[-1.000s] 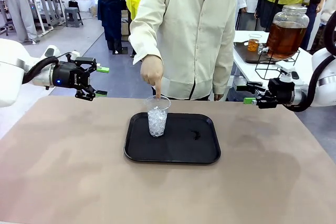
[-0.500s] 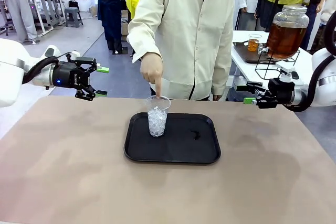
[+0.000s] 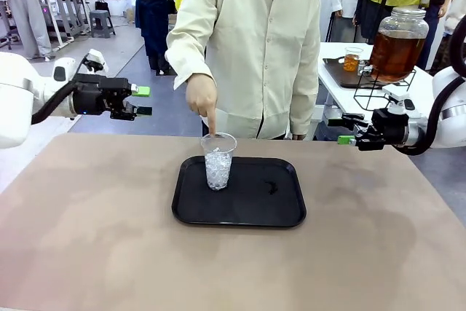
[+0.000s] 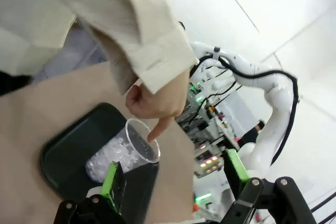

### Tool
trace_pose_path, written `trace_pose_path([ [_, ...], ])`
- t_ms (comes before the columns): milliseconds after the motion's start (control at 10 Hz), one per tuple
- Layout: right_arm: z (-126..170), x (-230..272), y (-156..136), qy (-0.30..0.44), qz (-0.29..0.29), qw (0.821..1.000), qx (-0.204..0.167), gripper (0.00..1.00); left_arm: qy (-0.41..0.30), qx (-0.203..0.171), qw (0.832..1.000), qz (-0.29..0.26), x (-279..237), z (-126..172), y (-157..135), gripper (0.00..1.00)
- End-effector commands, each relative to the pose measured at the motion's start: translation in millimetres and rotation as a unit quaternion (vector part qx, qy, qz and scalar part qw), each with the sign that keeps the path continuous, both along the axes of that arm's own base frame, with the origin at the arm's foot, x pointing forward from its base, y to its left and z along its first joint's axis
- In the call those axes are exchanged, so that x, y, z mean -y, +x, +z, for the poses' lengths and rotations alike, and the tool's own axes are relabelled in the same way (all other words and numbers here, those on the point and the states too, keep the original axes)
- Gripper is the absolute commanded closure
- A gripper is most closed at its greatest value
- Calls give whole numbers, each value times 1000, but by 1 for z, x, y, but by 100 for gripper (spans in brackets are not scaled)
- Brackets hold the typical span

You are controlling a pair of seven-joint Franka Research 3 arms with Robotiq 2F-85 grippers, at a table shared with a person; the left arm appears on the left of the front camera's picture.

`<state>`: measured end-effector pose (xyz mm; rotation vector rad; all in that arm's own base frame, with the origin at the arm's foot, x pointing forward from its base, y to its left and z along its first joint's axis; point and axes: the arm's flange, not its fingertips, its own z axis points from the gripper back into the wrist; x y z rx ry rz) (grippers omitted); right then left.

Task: Pour the drink into the iced cup.
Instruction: Pick up the iced cup indicated by the human and present it to them.

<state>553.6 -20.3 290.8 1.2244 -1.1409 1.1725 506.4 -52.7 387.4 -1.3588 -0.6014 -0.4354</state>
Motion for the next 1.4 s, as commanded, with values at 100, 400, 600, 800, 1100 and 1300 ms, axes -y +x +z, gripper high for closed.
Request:
trace_pose_path([
  [100,4,-2,0,-1,1,1000,3,0,13,82,996,-16,6,-17,-15,0],
  [400,4,-2,0,-1,1,1000,3,0,10,67,998,-13,4,-11,-8,0],
  [600,4,-2,0,-1,1,1000,3,0,10,67,998,-13,4,-11,-8,0],
  [800,4,-2,0,-1,1,1000,3,0,14,74,997,-14,4,-15,-10,0],
  [1100,4,-2,0,-1,1,1000,3,0,22,266,964,9,7,-48,-8,0],
  [1300,4,-2,0,-1,1,1000,3,0,25,348,937,0,11,-61,-10,0],
])
